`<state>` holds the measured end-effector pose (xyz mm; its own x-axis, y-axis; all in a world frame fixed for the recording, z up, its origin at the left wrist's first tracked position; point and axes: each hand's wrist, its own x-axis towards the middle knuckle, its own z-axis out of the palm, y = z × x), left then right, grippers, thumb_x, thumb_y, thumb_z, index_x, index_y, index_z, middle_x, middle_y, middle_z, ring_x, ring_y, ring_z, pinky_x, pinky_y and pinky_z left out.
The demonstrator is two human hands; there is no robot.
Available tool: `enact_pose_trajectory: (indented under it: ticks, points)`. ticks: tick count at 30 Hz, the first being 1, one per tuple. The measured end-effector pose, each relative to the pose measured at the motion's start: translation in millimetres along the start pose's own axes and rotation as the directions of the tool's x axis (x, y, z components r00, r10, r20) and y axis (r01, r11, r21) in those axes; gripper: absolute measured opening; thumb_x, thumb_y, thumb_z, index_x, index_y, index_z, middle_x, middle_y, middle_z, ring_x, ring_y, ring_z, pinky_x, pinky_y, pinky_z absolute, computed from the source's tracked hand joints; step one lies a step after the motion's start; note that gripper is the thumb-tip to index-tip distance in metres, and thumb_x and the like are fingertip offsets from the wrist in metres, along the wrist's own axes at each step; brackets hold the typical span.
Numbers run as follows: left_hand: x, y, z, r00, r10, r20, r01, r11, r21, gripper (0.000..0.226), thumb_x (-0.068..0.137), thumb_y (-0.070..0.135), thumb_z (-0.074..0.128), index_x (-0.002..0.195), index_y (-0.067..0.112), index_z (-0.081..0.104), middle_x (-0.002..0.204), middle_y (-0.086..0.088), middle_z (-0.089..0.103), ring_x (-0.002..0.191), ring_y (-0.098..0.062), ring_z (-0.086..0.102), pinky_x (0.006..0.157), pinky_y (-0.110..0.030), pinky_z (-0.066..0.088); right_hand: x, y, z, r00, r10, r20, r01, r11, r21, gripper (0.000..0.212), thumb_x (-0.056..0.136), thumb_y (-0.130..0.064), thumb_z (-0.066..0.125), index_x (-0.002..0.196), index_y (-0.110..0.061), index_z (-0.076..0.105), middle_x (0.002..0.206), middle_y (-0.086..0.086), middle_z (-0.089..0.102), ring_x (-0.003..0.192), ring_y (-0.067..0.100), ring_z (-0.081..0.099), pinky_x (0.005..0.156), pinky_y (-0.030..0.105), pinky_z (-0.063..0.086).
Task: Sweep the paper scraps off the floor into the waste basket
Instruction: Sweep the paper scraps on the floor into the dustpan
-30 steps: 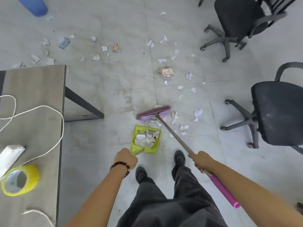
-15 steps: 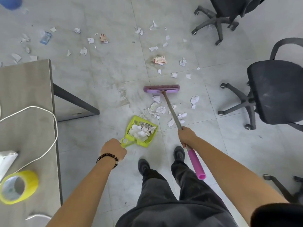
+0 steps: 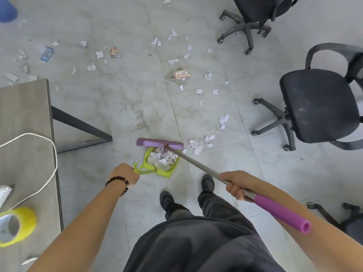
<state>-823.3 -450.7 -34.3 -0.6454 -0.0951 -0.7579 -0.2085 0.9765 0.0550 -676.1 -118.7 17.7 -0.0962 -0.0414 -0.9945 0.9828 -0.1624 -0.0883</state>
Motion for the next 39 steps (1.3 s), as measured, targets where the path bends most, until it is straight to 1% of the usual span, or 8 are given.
enact_pose_trajectory:
  ticks: [6, 14, 19, 24, 28, 33, 36, 39]
  points:
    - [-10.0, 5.2, 4.3, 0.997, 0.058, 0.057, -0.063, 0.995, 0.077, 0.015, 0.077, 0.012, 0.057, 0.063, 0.013, 0.054, 0.060, -0.003, 0.050, 0.055, -0.021, 0.048, 0.048, -0.022, 0.033, -3.2, -3.3, -4.4, 0.986, -0.127, -0.107, 0.137, 0.986, 0.093, 0.012, 0.100, -0.027, 0.043, 0.108, -0.022, 0.051, 0.049, -0.003, 0.039, 0.033, 0.004, 0.028, 0.031, 0.013, 0.024]
    - [-27.5, 53.3, 33.8, 0.980, 0.175, 0.095, -0.186, 0.976, 0.116, 0.017, 0.076, 0.011, 0.056, 0.061, 0.018, 0.053, 0.059, 0.001, 0.053, 0.053, -0.013, 0.049, 0.044, -0.022, 0.031, 44.3, -40.8, -47.3, 0.914, -0.194, -0.355, 0.260, 0.954, 0.149, 0.020, 0.097, -0.012, 0.035, 0.090, -0.014, 0.054, 0.060, 0.008, 0.044, 0.035, 0.012, 0.037, 0.034, 0.015, 0.030]
    - [-32.7, 66.1, 52.3, 0.985, 0.156, 0.069, -0.162, 0.983, 0.091, 0.020, 0.076, 0.010, 0.054, 0.058, 0.018, 0.050, 0.059, 0.001, 0.052, 0.054, -0.017, 0.050, 0.045, -0.022, 0.031, 73.4, -55.1, -78.5, 0.856, -0.245, -0.456, 0.237, 0.968, -0.075, 0.033, 0.091, 0.003, 0.046, 0.063, -0.013, 0.040, 0.065, 0.007, 0.046, 0.054, 0.017, 0.045, 0.049, 0.024, 0.043]
    - [-30.9, 69.2, 51.8, 0.990, 0.130, 0.052, -0.135, 0.985, 0.106, 0.019, 0.075, 0.009, 0.055, 0.058, 0.018, 0.049, 0.058, 0.000, 0.052, 0.052, -0.018, 0.049, 0.046, -0.022, 0.032, 83.5, -39.7, -65.2, 0.905, -0.174, -0.388, 0.106, 0.976, -0.191, 0.017, 0.081, 0.012, 0.044, 0.081, 0.002, 0.058, 0.059, 0.009, 0.047, 0.051, 0.019, 0.043, 0.041, 0.023, 0.038]
    - [-28.9, 79.4, 49.5, 0.989, 0.138, 0.045, -0.142, 0.984, 0.104, 0.015, 0.073, 0.008, 0.054, 0.060, 0.015, 0.049, 0.059, -0.001, 0.053, 0.051, -0.018, 0.049, 0.045, -0.021, 0.033, 57.7, 1.0, -39.0, 0.944, -0.166, -0.285, 0.126, 0.980, -0.155, 0.046, 0.072, 0.020, 0.040, 0.117, 0.018, 0.053, 0.062, 0.010, 0.046, 0.051, 0.018, 0.041, 0.045, 0.025, 0.032]
    - [-30.3, 82.2, 45.3, 0.987, 0.156, 0.049, -0.160, 0.982, 0.099, 0.014, 0.074, 0.006, 0.053, 0.063, 0.013, 0.048, 0.059, -0.002, 0.051, 0.051, -0.019, 0.047, 0.046, -0.021, 0.034, 24.7, 22.1, -31.8, 0.982, -0.024, -0.189, 0.051, 0.988, 0.142, 0.026, 0.090, 0.006, 0.045, 0.069, -0.008, 0.052, 0.045, 0.001, 0.042, 0.028, 0.007, 0.033, 0.033, 0.018, 0.029]
    - [-33.2, 78.9, 46.1, 0.987, 0.155, 0.042, -0.158, 0.983, 0.092, 0.015, 0.073, 0.006, 0.053, 0.062, 0.013, 0.046, 0.059, -0.002, 0.050, 0.051, -0.019, 0.046, 0.047, -0.021, 0.034, 10.9, 19.5, -34.0, 0.986, 0.026, -0.165, 0.028, 0.948, 0.316, 0.021, 0.090, 0.001, 0.046, 0.073, -0.011, 0.048, 0.042, -0.003, 0.037, 0.027, 0.005, 0.028, 0.030, 0.012, 0.026]
    - [-35.7, 76.6, 45.8, 0.986, 0.160, 0.034, -0.163, 0.983, 0.081, 0.015, 0.074, 0.006, 0.054, 0.062, 0.013, 0.046, 0.059, -0.002, 0.050, 0.051, -0.018, 0.047, 0.046, -0.021, 0.033, 12.4, 19.5, -17.8, 0.971, -0.064, -0.228, 0.118, 0.966, 0.230, 0.017, 0.090, 0.002, 0.047, 0.079, -0.010, 0.051, 0.042, 0.000, 0.039, 0.028, 0.008, 0.029, 0.031, 0.014, 0.026]
